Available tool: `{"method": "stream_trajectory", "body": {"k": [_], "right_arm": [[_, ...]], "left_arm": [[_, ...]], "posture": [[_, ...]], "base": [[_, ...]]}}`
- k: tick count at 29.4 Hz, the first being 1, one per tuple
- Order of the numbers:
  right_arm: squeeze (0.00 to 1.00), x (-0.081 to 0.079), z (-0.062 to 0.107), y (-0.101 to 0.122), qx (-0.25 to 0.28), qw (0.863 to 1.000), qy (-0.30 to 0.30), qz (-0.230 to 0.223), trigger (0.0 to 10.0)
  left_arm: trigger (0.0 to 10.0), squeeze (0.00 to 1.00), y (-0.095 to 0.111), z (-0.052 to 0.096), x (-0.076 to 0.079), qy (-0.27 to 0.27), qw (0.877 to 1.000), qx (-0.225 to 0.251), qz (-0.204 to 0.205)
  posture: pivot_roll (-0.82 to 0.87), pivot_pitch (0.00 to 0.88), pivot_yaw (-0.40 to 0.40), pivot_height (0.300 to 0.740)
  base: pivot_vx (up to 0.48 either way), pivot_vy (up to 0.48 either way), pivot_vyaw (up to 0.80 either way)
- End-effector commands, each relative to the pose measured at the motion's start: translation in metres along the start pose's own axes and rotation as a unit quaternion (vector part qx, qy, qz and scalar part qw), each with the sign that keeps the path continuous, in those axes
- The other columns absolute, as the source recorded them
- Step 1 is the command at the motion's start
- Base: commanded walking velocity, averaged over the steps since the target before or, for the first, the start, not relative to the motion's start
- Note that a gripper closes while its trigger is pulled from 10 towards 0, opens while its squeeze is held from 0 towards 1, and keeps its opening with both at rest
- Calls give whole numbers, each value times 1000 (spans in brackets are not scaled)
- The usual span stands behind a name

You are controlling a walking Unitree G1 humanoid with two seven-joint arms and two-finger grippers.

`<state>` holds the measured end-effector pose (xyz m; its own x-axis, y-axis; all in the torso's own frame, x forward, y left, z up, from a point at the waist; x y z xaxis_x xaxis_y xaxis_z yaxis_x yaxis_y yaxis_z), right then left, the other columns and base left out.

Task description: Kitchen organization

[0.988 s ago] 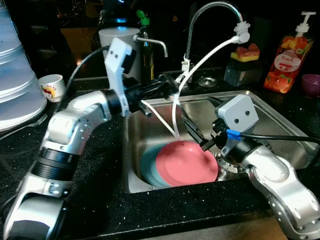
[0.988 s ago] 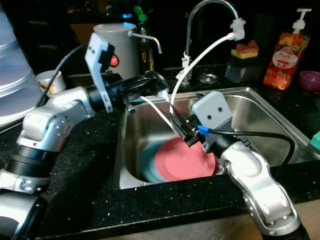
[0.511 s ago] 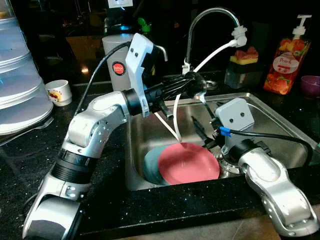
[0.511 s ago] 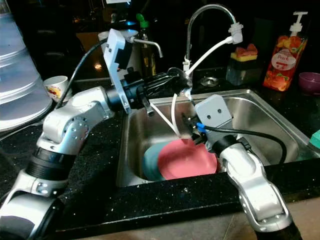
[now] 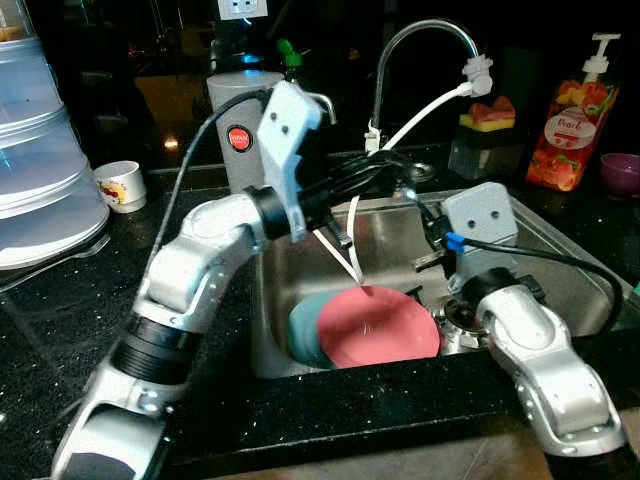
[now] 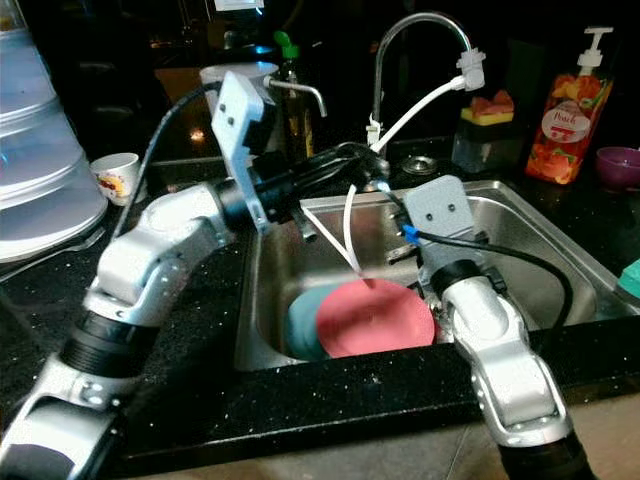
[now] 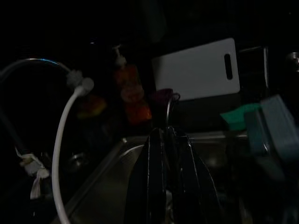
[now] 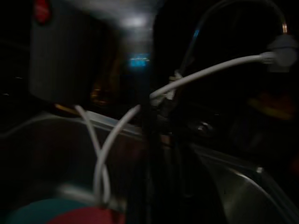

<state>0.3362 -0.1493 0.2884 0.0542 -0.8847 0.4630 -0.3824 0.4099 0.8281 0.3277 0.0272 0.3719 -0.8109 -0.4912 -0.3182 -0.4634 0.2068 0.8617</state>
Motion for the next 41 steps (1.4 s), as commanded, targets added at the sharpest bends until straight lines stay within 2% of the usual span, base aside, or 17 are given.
{"method": "stream_trajectory", "body": {"k": [1, 11, 12, 13, 15, 16, 17, 20, 24, 25, 27, 28, 29, 33, 38, 39, 41], "right_arm": [[0, 17, 0, 6, 18, 999, -43, -2, 0], [0, 13, -2, 2, 11, 999, -46, -13, 0], [0, 16, -5, -5, -10, 998, -65, -24, 0], [0, 17, -5, -10, -21, 997, -74, -24, 10000], [0, 19, -5, -16, -35, 995, -86, -22, 10000], [0, 21, -6, -22, -47, 995, -91, -20, 10000], [0, 21, -6, -22, -47, 995, -91, -20, 10000], [0, 19, -8, -50, -111, 989, -97, -10, 10000], [0, 15, -9, -61, -138, 986, -91, -3, 10000], [0, -9, -16, -84, -189, 982, -21, 3, 10000], [0, -23, -20, -95, -214, 977, 21, 1, 10000], [157, -25, -22, -95, -213, 977, 27, 1, 10000], [1000, -28, -27, -93, -205, 978, 29, -5, 10000], [1000, -31, -39, -81, -180, 983, 25, -31, 10000], [1000, -28, -41, -73, -164, 984, 13, -65, 10000], [0, -28, -40, -71, -160, 983, 18, -85, 10000], [0, -24, -37, -62, -141, 983, 20, -112, 10000]], "left_arm": [[10000, 0, -19, 10, -10, 38, 999, -32, 6], [10000, 0, -34, 9, -17, 101, 994, -38, 3], [10000, 1000, -41, 13, -22, 137, 990, -41, 18], [10000, 1000, -44, 16, -26, 160, 986, -39, 39], [10000, 1000, -47, 21, -31, 192, 978, -36, 69], [10000, 0, -48, 26, -35, 210, 973, -32, 87], [10000, 0, -48, 26, -35, 210, 973, -32, 87], [10000, 0, -57, 54, -52, 279, 951, -33, 130], [10000, 0, -61, 65, -57, 299, 944, -39, 134], [10000, 0, -68, 86, -66, 340, 930, -61, 124], [10000, 0, -72, 96, -70, 361, 922, -72, 121], [10000, 0, -72, 97, -70, 366, 920, -75, 119], [10000, 0, -72, 99, -71, 372, 918, -78, 116], [10000, 0, -73, 104, -72, 390, 910, -87, 107], [10000, 0, -72, 115, -75, 414, 899, -99, 102], [10000, 0, -72, 119, -76, 421, 896, -105, 100], [10000, 0, -73, 127, -80, 434, 888, -118, 93]], "posture": [[22, 70, 34, 740], [26, 62, 35, 740], [26, 59, 34, 740], [27, 58, 35, 740], [21, 56, 38, 740], [17, 56, 37, 740], [17, 56, 37, 740], [14, 56, 35, 740], [16, 56, 33, 740], [27, 58, 20, 740], [27, 58, 20, 740], [31, 59, 16, 740], [47, 59, 1, 740], [65, 57, -12, 740], [86, 59, -16, 740], [86, 59, -16, 740], [91, 47, 1, 740]], "base": [[0, 0, 0], [0, 0, 0], [0, 0, 0], [0, 0, 0], [0, 0, 0], [0, 0, 0], [0, 0, 0], [0, 0, 0], [0, 0, 0], [0, 0, 0], [0, 0, 0], [0, 0, 0], [0, 0, 0], [0, 0, 0], [0, 0, 0], [0, 0, 0], [0, 0, 0]]}}
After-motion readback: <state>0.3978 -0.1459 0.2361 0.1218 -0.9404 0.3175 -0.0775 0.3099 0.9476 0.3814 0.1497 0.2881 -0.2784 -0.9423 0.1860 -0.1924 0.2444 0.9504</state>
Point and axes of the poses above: a point about 5 cm out from each wrist's last joint towards the gripper, its own z axis pointing back from the gripper into the wrist, its own y axis along the axis of the wrist's last joint, x = y × z, the point moved 3 cm from there along -z, pointing out of the wrist towards the gripper, and after that the axes turned 5 degrees about z, right-handed, at the moved point
